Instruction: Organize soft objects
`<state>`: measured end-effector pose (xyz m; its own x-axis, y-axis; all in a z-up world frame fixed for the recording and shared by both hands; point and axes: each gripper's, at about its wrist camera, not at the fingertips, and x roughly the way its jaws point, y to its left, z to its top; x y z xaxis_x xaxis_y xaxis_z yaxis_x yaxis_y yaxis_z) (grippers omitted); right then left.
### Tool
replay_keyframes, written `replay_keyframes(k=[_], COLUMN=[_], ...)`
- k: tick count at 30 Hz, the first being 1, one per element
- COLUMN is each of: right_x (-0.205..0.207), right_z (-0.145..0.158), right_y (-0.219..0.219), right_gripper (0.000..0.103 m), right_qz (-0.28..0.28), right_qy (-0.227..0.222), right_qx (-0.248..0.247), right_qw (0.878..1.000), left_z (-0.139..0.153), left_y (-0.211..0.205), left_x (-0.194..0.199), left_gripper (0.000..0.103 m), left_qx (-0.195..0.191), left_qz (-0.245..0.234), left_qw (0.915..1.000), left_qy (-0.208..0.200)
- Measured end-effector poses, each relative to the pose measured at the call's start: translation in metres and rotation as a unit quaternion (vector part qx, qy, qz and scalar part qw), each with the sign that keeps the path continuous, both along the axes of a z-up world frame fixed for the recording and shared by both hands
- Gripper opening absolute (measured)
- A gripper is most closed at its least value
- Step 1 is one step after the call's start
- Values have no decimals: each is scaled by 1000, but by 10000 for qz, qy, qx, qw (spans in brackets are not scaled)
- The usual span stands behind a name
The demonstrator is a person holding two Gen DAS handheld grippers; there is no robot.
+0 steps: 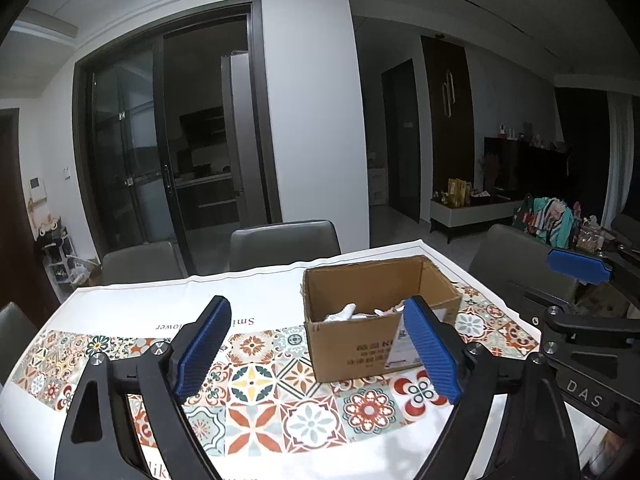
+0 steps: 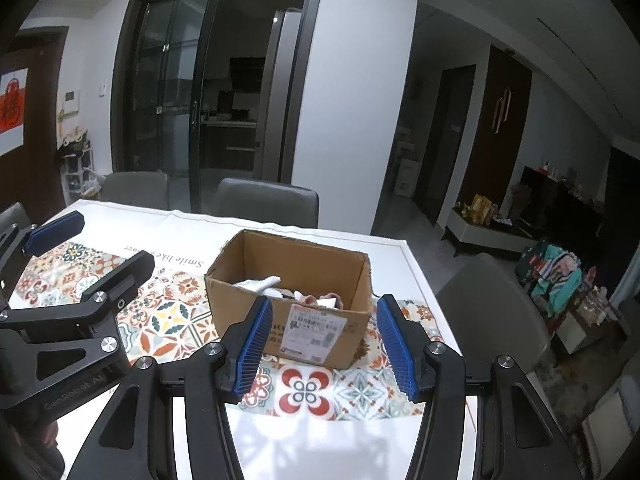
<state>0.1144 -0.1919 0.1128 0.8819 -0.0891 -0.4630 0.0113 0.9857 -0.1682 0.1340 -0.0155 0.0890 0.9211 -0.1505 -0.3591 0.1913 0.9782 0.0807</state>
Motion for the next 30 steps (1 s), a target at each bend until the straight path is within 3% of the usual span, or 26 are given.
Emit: replay_keyframes(k=[4, 18, 30], right_x=[-25, -95, -123], right_z=[1, -9, -27], right_y=[-1, -8, -11], right_gripper=[64, 75, 75], right_qz=[-41, -622, -798], right_qy=[-145, -577, -538], right_qx=[56, 177, 340], right_qw=[9999, 9962, 9948], left_z=[2, -7, -19], left_y=[2, 8, 13], left_x=[-23, -82, -115], left_gripper=[94, 102, 103], left_qx=[-35, -45, 14], left_qz=[7, 287, 381], left_qw=[10000, 9993, 9985], left_qy=[-70, -234, -393])
